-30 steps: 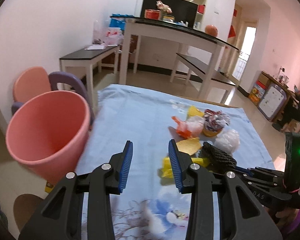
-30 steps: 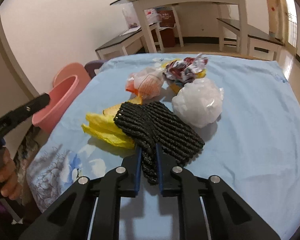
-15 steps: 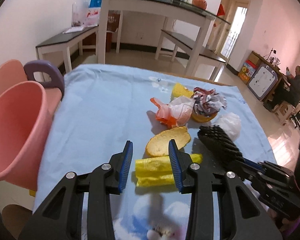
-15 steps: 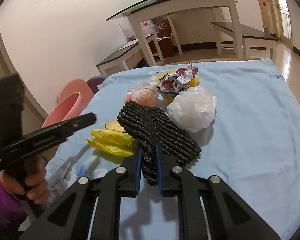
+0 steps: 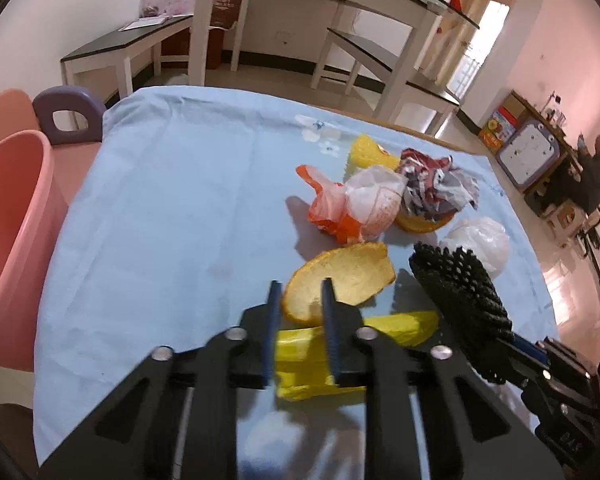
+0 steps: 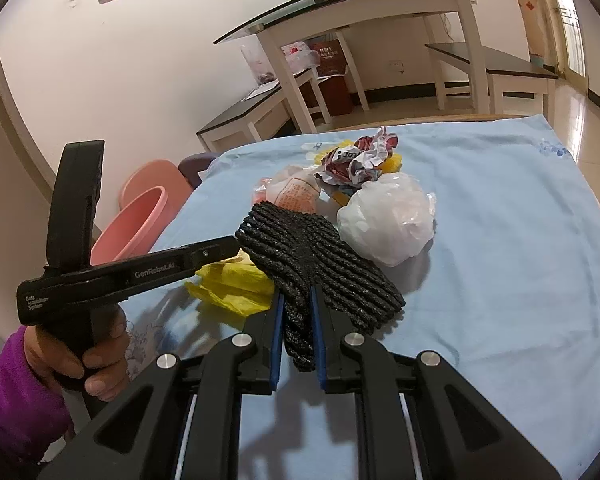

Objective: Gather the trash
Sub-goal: 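Close the left tool on the yellow plastic bag while the right tool holds the black net, then carry both items over the pink bucket and open both tools to drop them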

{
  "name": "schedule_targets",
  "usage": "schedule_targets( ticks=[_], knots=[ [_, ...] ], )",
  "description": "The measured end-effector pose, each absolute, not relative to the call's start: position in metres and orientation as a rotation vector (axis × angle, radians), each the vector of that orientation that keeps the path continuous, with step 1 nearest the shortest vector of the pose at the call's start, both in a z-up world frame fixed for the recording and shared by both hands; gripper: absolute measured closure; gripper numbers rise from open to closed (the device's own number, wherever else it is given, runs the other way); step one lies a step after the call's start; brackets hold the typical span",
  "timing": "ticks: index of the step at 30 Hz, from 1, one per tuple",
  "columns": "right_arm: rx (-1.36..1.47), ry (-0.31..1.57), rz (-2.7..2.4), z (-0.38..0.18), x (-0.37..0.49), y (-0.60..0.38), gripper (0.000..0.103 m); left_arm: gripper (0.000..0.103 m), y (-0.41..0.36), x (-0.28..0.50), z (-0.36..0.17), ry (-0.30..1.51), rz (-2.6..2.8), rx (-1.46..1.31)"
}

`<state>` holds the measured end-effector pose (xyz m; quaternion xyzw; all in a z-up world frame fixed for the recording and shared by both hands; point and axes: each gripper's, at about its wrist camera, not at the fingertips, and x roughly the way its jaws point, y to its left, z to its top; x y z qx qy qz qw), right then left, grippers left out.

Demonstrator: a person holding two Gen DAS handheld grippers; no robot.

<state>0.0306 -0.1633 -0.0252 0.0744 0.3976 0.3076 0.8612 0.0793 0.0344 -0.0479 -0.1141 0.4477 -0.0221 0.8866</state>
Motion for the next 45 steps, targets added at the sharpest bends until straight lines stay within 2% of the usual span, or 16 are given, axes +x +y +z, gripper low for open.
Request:
schedule_targets(
  ticks=[2,6,30,45],
  knots=[
    [0.156,0.833,0.643,-0.025,0.030,-0.163,0.091,0.096,0.032,0.077,-0.047,0.929,-0.060,-0.230],
    [0.158,0.836,0.638,-0.025,0.030,-0.163,0.091,0.099,0.028,0.067,-0.039,0.905,-0.090,-0.231],
    [0.097,0.812,0.603,-0.019,0.023,-0.157,0.091,0.099,0.073,-0.008,0.017,0.700,-0.006,-0.293],
    [0.056,0.713,0.713,0.035,0.025,-0.102,0.091,0.099,0.111,-0.034,0.038,0.588,0.072,-0.328]
  ],
)
